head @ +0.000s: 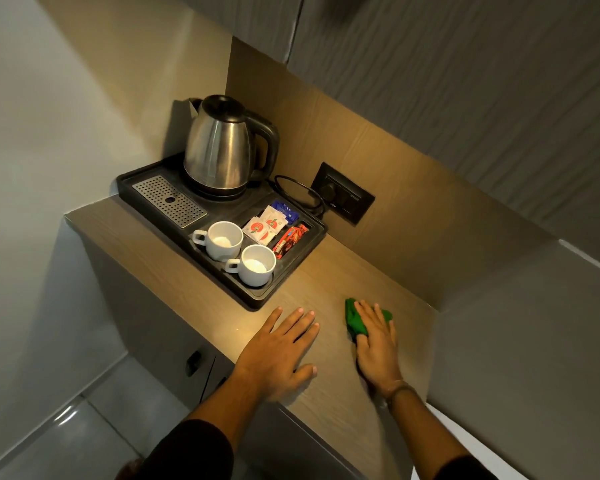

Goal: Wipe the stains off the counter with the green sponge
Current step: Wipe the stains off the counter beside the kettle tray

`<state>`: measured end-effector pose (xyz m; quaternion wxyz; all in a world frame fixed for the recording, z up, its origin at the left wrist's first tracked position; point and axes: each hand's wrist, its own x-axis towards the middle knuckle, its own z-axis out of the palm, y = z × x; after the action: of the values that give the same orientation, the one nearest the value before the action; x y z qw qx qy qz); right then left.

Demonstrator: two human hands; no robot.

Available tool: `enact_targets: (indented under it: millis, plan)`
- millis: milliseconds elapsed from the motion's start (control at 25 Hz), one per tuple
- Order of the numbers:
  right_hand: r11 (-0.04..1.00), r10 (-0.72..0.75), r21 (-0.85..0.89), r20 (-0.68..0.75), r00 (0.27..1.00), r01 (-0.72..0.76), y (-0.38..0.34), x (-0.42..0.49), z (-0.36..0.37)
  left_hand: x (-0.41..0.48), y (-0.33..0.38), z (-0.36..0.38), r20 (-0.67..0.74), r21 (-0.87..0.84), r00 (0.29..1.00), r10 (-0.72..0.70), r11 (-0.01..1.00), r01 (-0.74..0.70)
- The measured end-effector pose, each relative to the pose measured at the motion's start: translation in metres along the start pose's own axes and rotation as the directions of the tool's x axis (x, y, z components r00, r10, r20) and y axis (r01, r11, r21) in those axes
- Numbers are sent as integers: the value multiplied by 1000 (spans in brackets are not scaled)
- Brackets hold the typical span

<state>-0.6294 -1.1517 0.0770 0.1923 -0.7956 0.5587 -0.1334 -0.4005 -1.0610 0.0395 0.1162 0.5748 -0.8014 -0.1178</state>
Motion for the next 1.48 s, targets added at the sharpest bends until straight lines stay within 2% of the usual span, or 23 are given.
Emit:
enact_targets:
  millis: [120,200,280,360,400,480,600,720,800,880,960,1040,1080,1160,1240,1320,1400,1480]
  plan:
    - [984,-175,-11,77,981,177,8,-57,19,2,-1,-1,-5,3,1000,4,1000,-4]
    - [981,-186,-46,43,982,188,30,-88,10,0,-2,0,6,13,1000,8,1000,-8]
    - [999,-40,-16,-26,999,39,29,-73,-2,1,-2,0,14,14,1000,12,1000,-12]
    - [989,148,40,-98,984,-144,1,-52,-4,1,-2,-1,28,24,999,15,1000,-16]
    - [980,192,69,-96,977,-186,-16,-52,1,1,-2,-2,36,31,999,16,999,-18]
    - [991,111,75,-52,992,-107,-37,-76,16,1,-1,-4,42,35,999,20,999,-22]
    - [1000,-1,-24,14,1000,2,-20,-141,23,1,-2,-6,55,20,998,30,999,-32]
    - [992,125,0,-103,987,-125,-4,-135,4,2,-2,-3,31,8,999,23,1000,-23]
    - [954,298,28,-218,929,-299,-16,-102,1,4,-4,-1,26,24,999,30,999,-31]
    - [928,373,87,-207,904,-363,-41,-93,12,3,-4,2,43,46,998,39,998,-41]
    - [970,240,60,-128,962,-234,-53,-120,31,3,-5,3,44,40,998,46,998,-47]
    - [989,143,-18,-78,987,-145,-45,-165,37,3,-6,1,52,28,998,45,999,-47]
    - [989,141,-29,-88,986,-144,-36,-177,30,3,-6,0,59,22,997,48,999,-50]
    - [974,227,12,-153,962,-228,-19,-167,15,2,-6,-2,77,25,996,47,998,-49]
    - [936,350,64,-223,910,-345,-15,-129,5,2,-4,-6,90,31,995,43,998,-45]
    - [910,414,107,-235,879,-400,-20,-87,1,0,-2,-15,83,18,996,32,999,-34]
    - [916,392,170,-202,897,-362,-30,-66,7,-14,-2,-23,47,4,999,2,1000,-2]
    - [959,249,177,-140,958,-223,-47,-75,18,-53,-8,-30,1,24,999,-47,999,47]
